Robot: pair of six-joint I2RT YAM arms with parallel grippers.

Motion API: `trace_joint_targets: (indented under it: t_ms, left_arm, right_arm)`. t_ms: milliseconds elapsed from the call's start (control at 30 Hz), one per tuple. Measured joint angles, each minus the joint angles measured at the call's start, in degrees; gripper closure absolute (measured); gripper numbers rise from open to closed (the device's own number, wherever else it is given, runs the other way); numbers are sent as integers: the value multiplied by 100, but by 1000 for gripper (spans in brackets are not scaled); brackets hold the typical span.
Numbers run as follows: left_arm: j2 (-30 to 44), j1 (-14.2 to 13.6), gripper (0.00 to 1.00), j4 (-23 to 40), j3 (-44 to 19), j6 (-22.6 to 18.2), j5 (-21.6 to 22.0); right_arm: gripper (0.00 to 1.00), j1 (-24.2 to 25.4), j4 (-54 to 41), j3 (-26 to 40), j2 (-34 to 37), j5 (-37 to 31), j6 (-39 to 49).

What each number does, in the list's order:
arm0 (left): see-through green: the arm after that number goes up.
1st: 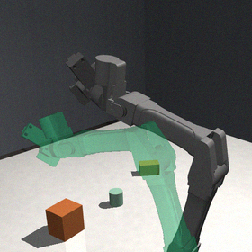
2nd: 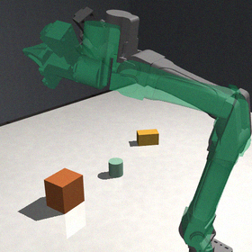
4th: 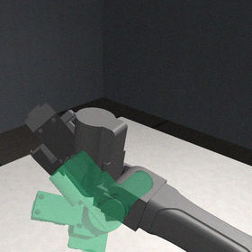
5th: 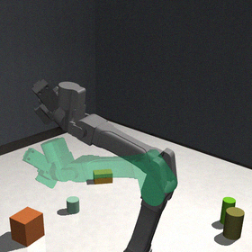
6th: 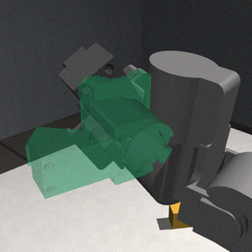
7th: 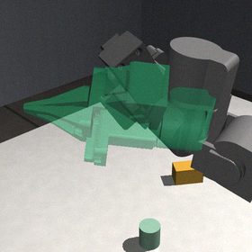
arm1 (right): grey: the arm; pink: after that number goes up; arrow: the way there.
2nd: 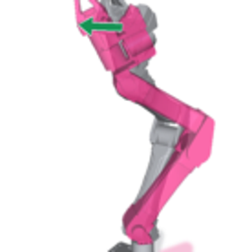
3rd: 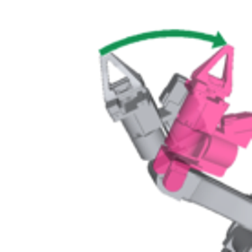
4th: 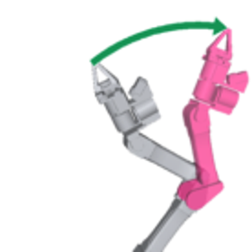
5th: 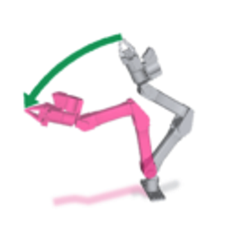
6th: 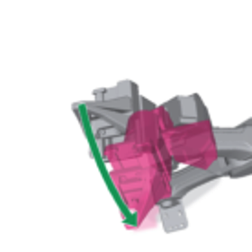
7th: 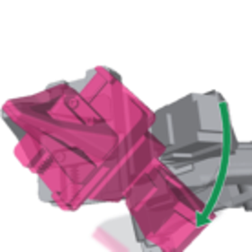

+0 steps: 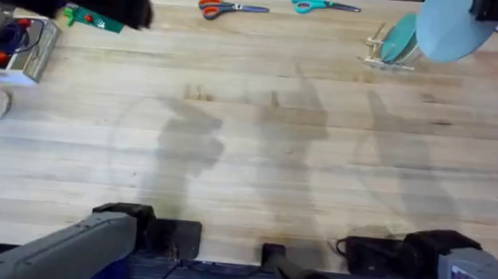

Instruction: Pick up the plates from the table one by one and place each into a slot on the dish rack.

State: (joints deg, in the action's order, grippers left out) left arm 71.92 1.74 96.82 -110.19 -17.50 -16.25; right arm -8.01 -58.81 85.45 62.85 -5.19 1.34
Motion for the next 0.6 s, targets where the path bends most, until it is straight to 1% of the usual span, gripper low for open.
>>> trace_joint_targets:
  t_ms: [67, 100, 133, 600]
  left_arm:
    - [1, 0, 140, 1, 0, 1, 2]
    - [0, 0, 45, 0, 0, 35, 2]
    - [0, 0, 15, 0, 0, 35, 2]
    - [1, 0, 6, 1, 0, 37, 4]
  right_arm:
    - [973, 0, 0, 0, 0, 0, 0]
    - [973, 0, 0, 0, 0, 0, 0]
    - [973, 0, 0, 0, 0, 0, 0]
    - [973, 0, 0, 0, 0, 0, 131]
